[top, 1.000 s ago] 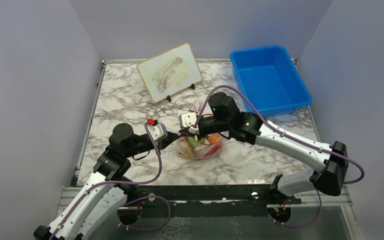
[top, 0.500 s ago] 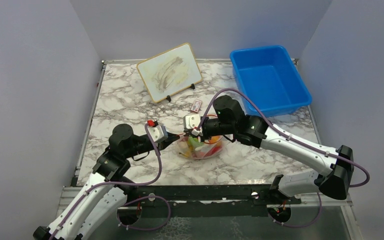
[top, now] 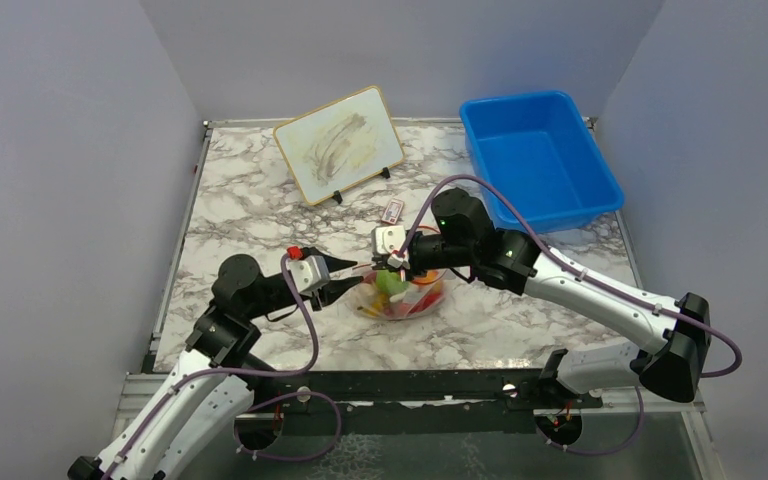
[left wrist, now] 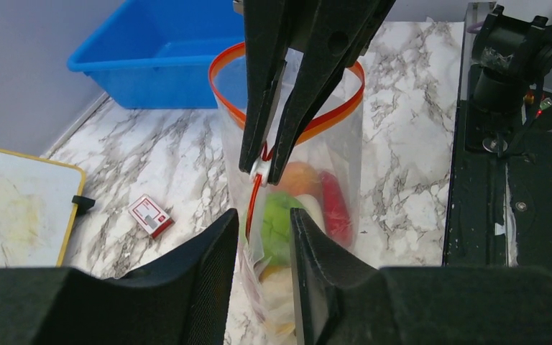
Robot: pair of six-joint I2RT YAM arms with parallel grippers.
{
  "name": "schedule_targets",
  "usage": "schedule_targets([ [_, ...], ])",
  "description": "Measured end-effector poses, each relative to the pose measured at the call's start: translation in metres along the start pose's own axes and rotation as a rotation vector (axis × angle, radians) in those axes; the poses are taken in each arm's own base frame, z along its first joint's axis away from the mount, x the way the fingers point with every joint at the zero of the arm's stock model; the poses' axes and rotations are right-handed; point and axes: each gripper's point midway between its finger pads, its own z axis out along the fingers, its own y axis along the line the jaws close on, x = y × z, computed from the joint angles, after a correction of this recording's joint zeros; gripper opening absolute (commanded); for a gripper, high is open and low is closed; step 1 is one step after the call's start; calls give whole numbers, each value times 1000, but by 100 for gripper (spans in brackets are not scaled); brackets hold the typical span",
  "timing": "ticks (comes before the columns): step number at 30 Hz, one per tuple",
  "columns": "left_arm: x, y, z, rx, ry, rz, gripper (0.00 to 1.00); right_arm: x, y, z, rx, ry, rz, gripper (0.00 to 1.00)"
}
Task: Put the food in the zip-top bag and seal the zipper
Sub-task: Zip the zipper food storage bag at the center of the board.
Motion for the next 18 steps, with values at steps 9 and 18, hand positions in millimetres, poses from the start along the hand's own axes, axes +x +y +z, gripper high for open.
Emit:
schedule_targets([
  [9, 8, 3, 10, 29, 18, -8, 9, -1, 3, 2, -21, -10, 1, 1],
  [18, 7, 4, 13, 29, 12, 2, 0, 1, 2, 2, -18, -3, -10, 1],
])
